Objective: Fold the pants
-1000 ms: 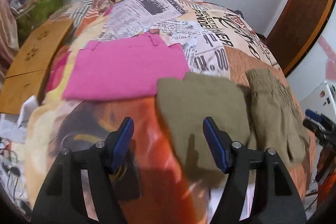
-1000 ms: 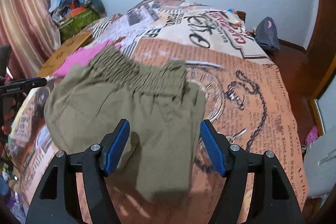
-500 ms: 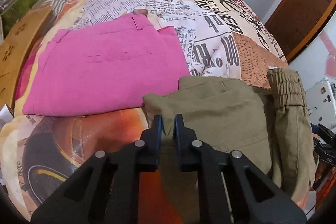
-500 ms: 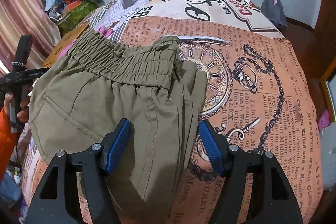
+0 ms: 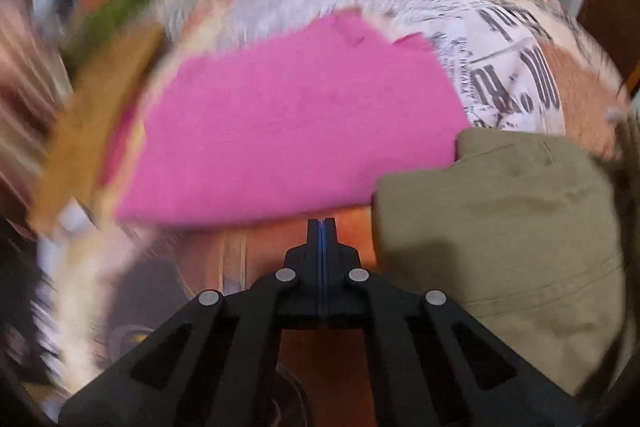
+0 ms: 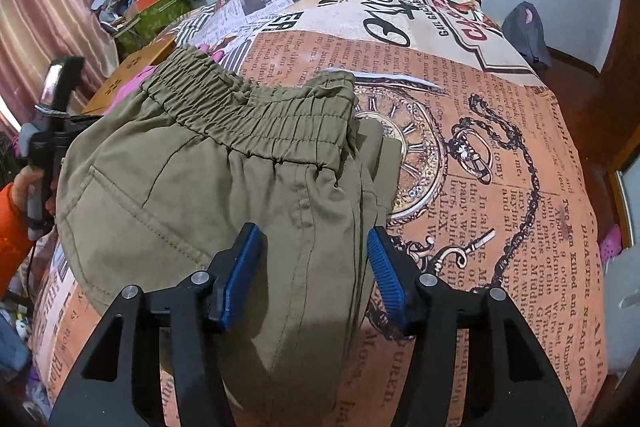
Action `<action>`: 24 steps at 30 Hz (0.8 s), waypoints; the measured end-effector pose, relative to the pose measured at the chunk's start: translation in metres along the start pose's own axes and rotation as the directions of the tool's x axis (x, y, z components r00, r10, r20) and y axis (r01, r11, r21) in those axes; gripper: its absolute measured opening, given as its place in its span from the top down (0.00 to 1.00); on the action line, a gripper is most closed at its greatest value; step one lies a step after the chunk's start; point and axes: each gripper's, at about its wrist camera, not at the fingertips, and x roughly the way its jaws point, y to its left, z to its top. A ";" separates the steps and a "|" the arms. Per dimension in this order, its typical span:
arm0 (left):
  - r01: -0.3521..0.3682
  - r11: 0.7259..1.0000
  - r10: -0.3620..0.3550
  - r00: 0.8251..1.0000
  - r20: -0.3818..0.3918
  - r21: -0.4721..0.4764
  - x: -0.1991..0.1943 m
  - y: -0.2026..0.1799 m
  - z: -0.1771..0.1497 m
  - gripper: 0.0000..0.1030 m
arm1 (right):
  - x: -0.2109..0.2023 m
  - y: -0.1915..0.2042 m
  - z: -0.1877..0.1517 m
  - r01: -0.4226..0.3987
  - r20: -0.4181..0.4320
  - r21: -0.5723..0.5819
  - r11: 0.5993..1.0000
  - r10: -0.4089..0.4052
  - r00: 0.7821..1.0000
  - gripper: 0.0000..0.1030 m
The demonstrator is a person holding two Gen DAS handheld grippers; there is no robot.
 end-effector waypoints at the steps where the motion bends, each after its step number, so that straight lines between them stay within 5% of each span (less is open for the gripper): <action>1: 0.065 0.997 -0.066 0.998 -0.004 -0.047 -0.005 0.011 0.000 1.00 | 0.000 0.000 0.000 0.002 0.001 0.002 1.000 -0.002 1.000 0.50; 5: 0.183 0.983 -0.180 0.980 0.089 -0.027 -0.057 0.021 -0.008 0.97 | -0.004 0.000 0.000 0.000 0.004 0.009 1.000 0.000 1.000 0.50; 10: 0.280 0.955 -0.290 0.950 0.117 0.095 -0.107 -0.008 -0.034 0.66 | -0.022 0.002 0.004 -0.020 0.042 0.037 0.999 0.018 0.999 0.49; 14: 0.343 0.921 -0.363 0.928 0.086 0.182 -0.120 -0.039 -0.064 0.55 | -0.035 0.012 0.004 -0.039 0.072 0.023 0.999 0.037 0.997 0.47; 19: 0.244 0.935 -0.255 0.967 0.009 0.256 -0.094 -0.072 -0.094 0.54 | -0.018 0.025 -0.009 0.018 0.005 -0.063 0.998 -0.018 1.000 0.47; 24: 0.150 0.954 -0.167 0.985 0.046 0.261 -0.090 -0.066 -0.104 0.42 | -0.024 0.020 -0.014 0.032 0.010 -0.062 0.998 -0.031 0.999 0.46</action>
